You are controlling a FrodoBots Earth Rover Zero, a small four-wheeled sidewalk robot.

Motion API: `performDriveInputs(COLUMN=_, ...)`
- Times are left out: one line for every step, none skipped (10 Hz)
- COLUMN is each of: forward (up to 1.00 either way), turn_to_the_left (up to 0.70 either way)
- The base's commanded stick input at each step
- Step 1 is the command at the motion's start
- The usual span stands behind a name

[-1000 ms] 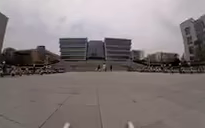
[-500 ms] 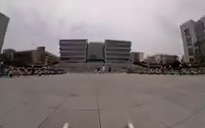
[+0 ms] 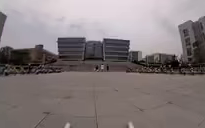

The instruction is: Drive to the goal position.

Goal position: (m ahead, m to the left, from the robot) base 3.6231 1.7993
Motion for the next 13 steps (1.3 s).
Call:
performDriveInputs(forward=0.5, turn_to_the_left=0.0)
performDriveInputs(forward=0.5, turn_to_the_left=0.0)
performDriveInputs(forward=0.5, turn_to_the_left=0.0)
performDriveInputs(forward=0.5, turn_to_the_left=0.0)
performDriveInputs(forward=0.5, turn_to_the_left=0.0)
performDriveInputs(forward=0.5, turn_to_the_left=0.0)
performDriveInputs(forward=0.5, turn_to_the_left=0.0)
performDriveInputs(forward=0.5, turn_to_the_left=0.0)
performDriveInputs(forward=0.5, turn_to_the_left=0.0)
performDriveInputs(forward=0.5, turn_to_the_left=0.0)
performDriveInputs(forward=0.5, turn_to_the_left=0.0)
performDriveInputs(forward=0.5, turn_to_the_left=0.0)
performDriveInputs(forward=0.5, turn_to_the_left=0.0)
